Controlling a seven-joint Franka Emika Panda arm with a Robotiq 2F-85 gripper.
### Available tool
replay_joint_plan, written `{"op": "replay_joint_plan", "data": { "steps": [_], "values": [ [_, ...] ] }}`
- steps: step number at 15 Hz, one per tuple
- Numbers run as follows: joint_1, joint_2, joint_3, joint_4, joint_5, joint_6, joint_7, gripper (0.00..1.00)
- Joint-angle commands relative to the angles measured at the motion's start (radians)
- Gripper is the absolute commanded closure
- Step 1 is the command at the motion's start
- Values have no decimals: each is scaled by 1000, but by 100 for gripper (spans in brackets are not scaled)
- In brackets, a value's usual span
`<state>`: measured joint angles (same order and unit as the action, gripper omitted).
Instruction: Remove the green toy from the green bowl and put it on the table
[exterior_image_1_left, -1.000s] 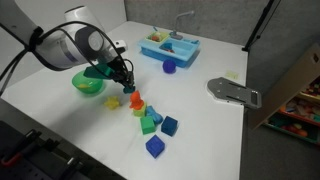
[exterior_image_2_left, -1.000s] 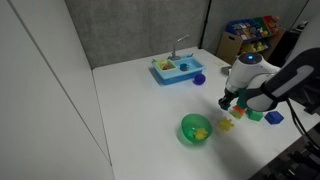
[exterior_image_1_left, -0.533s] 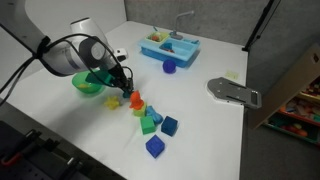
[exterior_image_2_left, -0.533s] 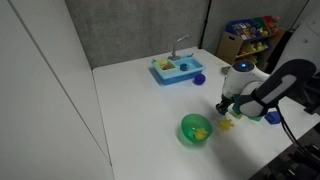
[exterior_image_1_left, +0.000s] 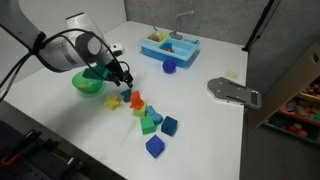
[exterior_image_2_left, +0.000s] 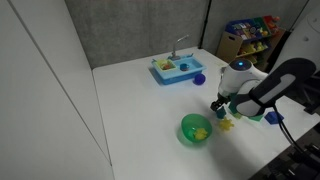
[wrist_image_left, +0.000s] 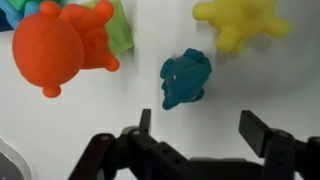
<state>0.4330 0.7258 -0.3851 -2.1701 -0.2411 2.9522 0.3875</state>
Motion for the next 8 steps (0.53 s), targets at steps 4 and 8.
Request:
{"op": "replay_joint_plan", "data": {
  "steps": [4, 8],
  "values": [
    [14, -151, 34, -40, 17, -113, -23, 0],
    [-10, -245, 71, -50, 3, -214, -2, 0]
  ]
}}
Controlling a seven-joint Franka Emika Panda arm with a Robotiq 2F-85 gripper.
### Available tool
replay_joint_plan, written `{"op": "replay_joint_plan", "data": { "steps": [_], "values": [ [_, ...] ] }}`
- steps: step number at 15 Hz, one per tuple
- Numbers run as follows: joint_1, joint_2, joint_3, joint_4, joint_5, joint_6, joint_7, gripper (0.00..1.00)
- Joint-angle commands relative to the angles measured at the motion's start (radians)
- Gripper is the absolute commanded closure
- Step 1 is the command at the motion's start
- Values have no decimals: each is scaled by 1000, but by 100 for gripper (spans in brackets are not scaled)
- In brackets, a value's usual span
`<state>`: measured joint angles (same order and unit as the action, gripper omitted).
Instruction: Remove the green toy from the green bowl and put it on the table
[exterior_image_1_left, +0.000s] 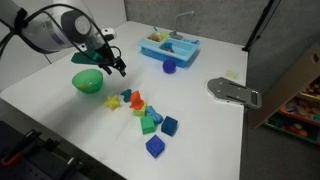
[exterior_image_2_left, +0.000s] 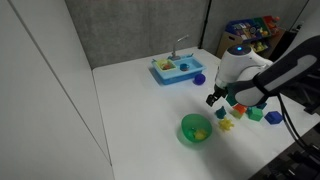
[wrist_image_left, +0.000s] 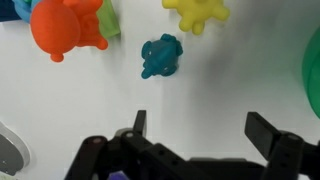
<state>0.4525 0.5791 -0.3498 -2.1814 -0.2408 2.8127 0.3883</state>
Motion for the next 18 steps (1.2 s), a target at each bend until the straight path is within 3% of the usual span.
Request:
{"op": "replay_joint_plan", "data": {
  "steps": [1, 10, 18],
  "values": [
    [-42, -124, 52, -43, 1, -102, -2, 0],
    [-230, -343, 274, -76, 122, -336, -63, 0],
    [-300, -556, 373, -96, 232, -564, -108, 0]
  ]
}}
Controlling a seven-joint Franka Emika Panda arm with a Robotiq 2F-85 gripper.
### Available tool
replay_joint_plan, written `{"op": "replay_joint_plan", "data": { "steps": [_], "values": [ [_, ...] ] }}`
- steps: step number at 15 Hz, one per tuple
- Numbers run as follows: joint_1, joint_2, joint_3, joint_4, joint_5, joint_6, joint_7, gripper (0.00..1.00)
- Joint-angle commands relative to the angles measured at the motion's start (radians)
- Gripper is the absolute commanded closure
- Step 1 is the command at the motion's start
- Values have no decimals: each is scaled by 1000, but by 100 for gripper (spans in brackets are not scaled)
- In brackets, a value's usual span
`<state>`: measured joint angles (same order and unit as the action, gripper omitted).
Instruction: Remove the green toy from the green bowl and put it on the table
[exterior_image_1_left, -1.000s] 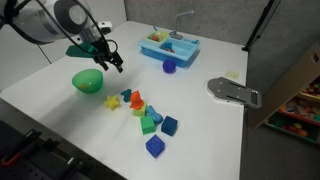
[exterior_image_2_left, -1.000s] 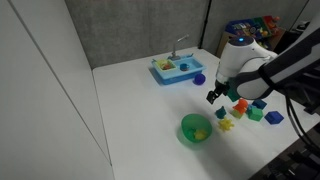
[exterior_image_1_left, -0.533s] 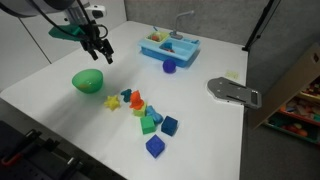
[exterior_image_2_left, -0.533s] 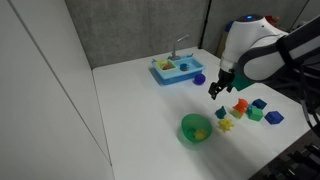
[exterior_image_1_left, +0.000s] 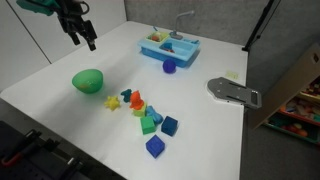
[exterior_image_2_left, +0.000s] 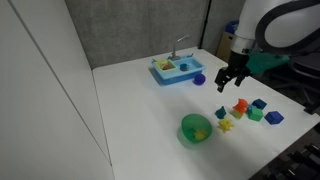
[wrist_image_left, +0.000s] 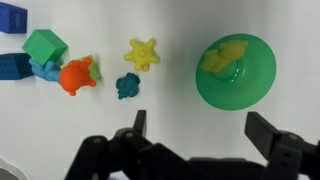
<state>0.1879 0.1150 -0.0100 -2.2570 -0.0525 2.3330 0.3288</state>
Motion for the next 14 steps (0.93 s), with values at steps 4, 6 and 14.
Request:
{"op": "replay_joint_plan", "data": {
  "steps": [4, 6, 14],
  "values": [
    [-54, -174, 50, -2, 71, -197, -64, 0],
    [-60, -212, 59, 4, 74, -241, -61, 0],
    [-76, -323, 82, 7, 61, -356, -33, 0]
  ]
}}
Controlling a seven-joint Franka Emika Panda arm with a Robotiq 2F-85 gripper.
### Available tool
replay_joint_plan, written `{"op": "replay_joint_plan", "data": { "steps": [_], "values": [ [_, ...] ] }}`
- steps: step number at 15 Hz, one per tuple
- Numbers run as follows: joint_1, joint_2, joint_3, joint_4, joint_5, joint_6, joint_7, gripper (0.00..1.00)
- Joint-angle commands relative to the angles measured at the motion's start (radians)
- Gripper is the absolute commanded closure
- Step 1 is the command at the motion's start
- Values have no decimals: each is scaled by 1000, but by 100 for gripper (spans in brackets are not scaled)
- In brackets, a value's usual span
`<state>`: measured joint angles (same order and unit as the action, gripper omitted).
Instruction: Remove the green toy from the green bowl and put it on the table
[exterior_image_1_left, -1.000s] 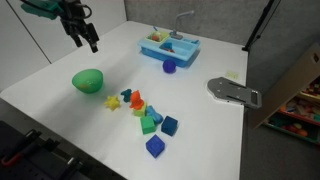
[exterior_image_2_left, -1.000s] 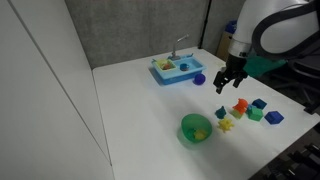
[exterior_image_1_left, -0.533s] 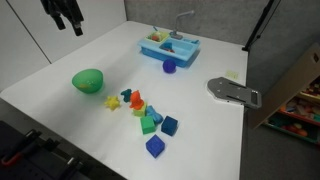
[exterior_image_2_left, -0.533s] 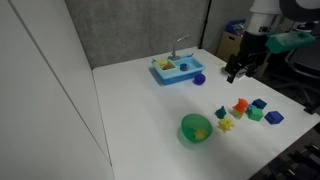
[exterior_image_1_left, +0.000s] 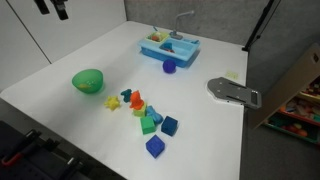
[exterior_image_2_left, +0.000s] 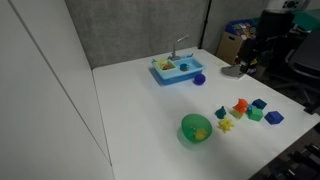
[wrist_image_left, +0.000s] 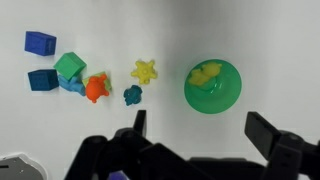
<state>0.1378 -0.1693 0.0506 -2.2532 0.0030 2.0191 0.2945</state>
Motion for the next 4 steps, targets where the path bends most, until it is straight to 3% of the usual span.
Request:
{"op": "replay_joint_plan", "data": {
  "steps": [1, 4],
  "values": [
    [-28, -47, 22, 1, 10, -47, -7, 0],
    [-31, -32, 28, 1, 5, -26, -4, 0]
  ]
}}
